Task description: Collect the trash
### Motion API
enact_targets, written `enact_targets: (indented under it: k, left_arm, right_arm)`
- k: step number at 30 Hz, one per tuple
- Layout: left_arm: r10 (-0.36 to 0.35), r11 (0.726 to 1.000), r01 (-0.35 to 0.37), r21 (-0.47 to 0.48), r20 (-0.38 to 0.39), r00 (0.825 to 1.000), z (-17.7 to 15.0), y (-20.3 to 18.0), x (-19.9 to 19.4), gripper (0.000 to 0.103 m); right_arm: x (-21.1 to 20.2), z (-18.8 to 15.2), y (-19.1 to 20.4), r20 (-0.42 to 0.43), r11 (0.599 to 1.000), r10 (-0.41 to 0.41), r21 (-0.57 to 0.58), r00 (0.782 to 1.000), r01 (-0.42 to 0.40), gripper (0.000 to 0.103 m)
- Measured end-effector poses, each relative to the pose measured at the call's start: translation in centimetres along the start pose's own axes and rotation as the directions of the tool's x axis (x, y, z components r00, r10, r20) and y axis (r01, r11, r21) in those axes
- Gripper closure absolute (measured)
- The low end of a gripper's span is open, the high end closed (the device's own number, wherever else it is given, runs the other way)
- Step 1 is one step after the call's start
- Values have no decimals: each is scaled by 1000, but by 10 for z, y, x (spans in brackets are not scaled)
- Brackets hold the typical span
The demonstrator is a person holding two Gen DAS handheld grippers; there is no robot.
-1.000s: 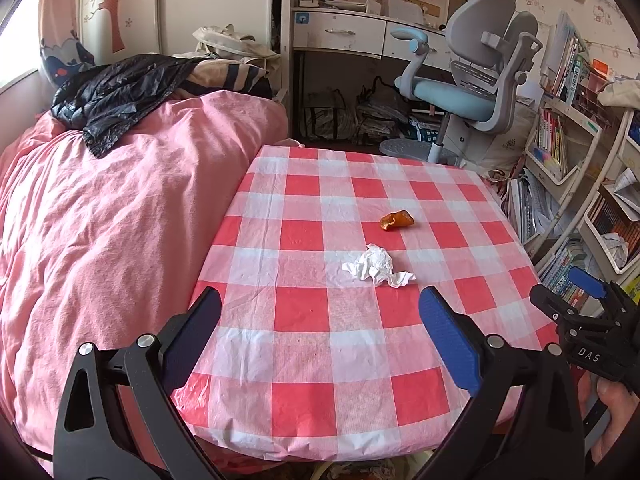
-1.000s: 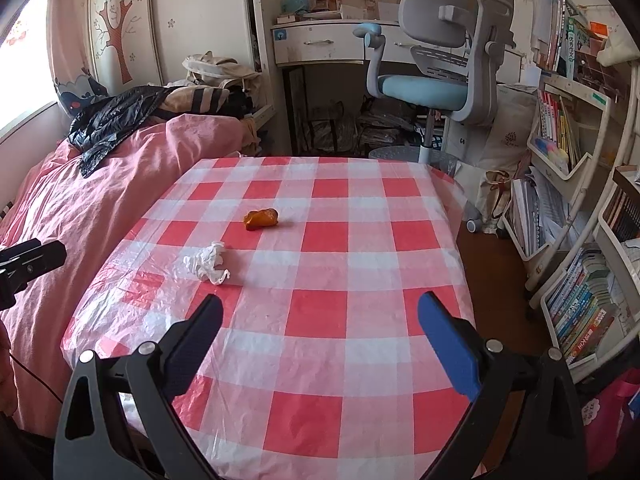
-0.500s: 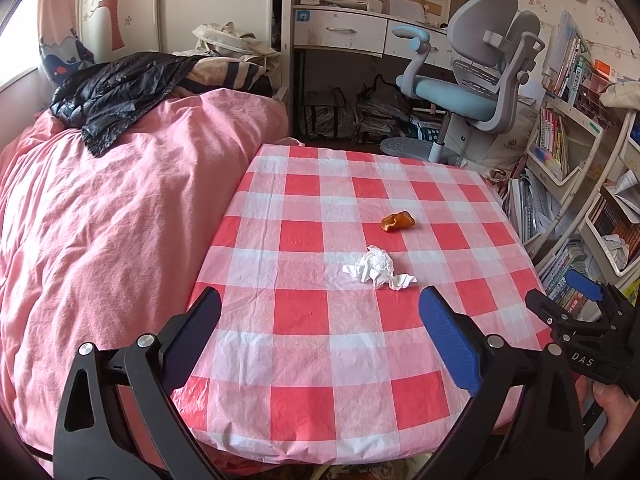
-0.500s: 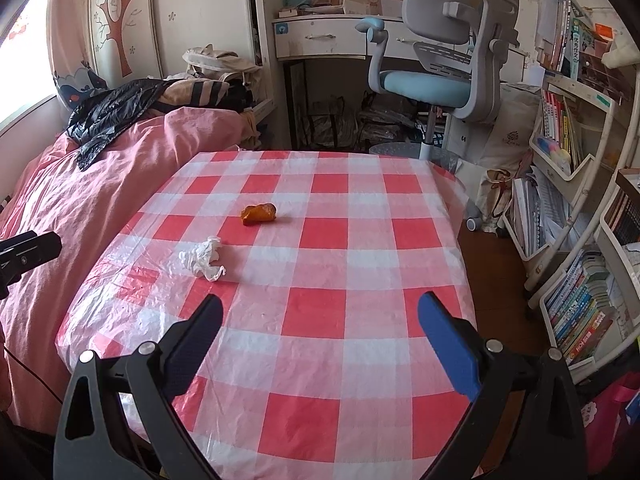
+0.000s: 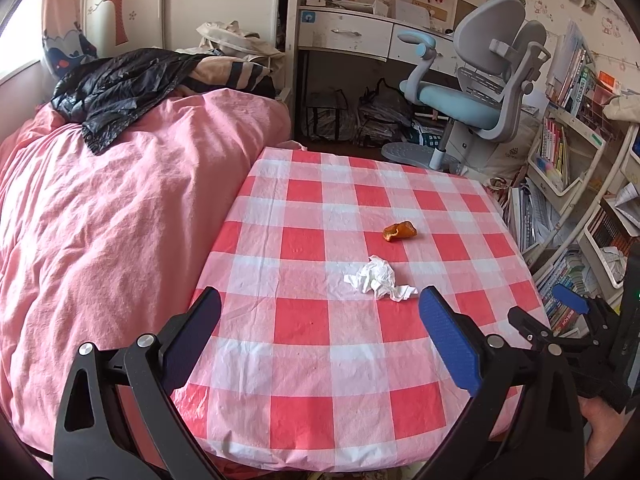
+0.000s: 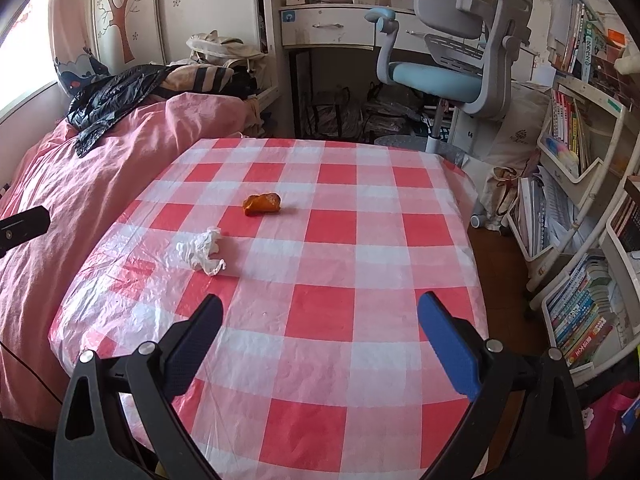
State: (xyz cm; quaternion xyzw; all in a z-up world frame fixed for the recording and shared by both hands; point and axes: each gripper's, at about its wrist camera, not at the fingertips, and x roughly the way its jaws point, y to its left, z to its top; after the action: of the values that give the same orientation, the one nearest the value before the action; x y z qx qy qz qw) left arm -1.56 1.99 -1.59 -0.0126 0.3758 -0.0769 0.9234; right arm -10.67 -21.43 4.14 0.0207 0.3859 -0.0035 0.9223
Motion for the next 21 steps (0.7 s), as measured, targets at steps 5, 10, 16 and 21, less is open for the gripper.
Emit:
enact_targets:
  k: [5,10,16,21]
  left_arm:
    - [-7,1000,7,-21,3,1000,5,5,0,7]
    - [-15,999,15,-47,6,1000,11,12,2,7]
    - [-25,996,25,-80,5,1000,16,20,4,7]
    - [-33,994,33,-101,1,999,18,25,6,7]
  right_arm:
    - [7,2,6,-16,1000,-1,-15,1000,0,9]
    - [14,4,10,-34,1000,-1,-26,999,0,9]
    - [22,5,15,-55,999,4,-40,998,-6,9]
    - [27,6,20,-68,999,7,-50,998,-10,9]
